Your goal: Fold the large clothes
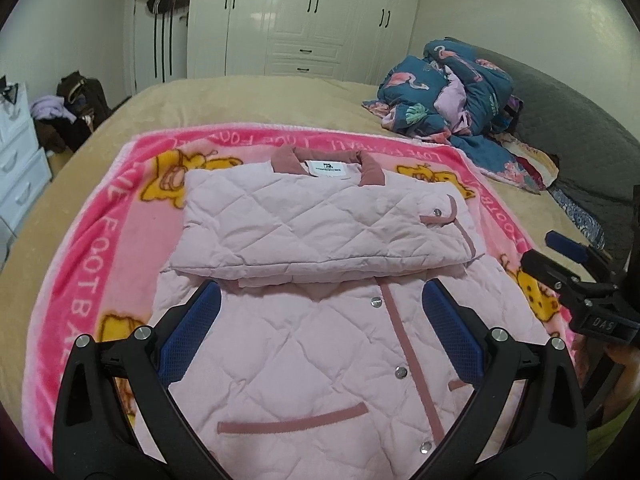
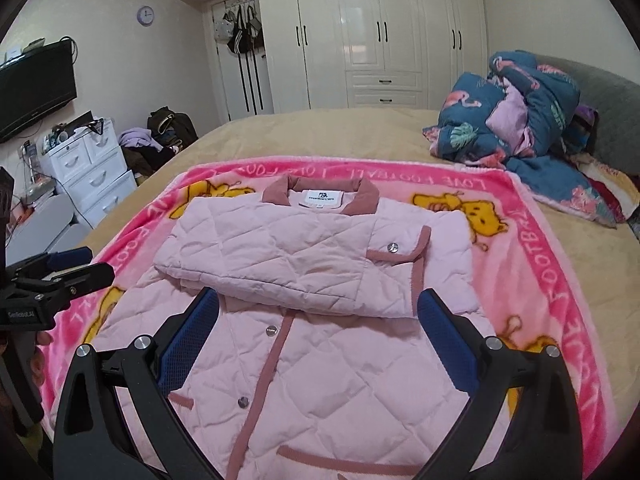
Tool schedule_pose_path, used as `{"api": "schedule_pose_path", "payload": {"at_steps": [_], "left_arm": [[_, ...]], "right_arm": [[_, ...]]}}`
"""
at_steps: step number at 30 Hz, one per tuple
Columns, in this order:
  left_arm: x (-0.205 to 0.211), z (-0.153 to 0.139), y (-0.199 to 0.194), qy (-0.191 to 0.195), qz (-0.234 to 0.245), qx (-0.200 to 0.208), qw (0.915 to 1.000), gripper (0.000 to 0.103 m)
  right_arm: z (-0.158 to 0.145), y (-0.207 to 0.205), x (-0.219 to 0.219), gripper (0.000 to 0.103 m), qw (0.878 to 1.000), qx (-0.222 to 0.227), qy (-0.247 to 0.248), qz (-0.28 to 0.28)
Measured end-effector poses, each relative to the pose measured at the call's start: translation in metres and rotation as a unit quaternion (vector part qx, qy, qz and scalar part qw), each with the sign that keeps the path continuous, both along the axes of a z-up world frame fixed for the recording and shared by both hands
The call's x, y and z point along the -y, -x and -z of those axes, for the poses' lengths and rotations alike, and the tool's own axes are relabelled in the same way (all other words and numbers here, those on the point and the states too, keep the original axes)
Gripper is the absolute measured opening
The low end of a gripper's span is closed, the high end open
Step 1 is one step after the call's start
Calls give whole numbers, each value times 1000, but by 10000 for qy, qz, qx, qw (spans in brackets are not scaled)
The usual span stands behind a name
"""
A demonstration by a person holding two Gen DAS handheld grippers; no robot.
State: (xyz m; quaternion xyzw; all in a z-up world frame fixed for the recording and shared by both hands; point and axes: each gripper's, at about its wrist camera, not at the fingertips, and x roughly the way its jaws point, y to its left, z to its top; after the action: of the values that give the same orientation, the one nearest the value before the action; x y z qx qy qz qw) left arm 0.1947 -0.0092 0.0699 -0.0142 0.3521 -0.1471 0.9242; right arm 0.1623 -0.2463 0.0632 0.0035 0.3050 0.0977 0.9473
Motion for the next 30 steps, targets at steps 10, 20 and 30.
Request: {"api": "schedule_pose_path", "payload": {"at_steps": [10,20,30], "left_arm": [[-1,-3,33,-76,25,244,9997,94],[-5,17,56,-200,24,166,9997,94],[-20,46,72,-346,-80,-5,9994,94]], "right_arm": [[-2,36,14,99,9999,121,-97,-48],[17,60,34,99,9999,-32,-91,108],[38,80,48,99,9996,-170,-15,210]]}}
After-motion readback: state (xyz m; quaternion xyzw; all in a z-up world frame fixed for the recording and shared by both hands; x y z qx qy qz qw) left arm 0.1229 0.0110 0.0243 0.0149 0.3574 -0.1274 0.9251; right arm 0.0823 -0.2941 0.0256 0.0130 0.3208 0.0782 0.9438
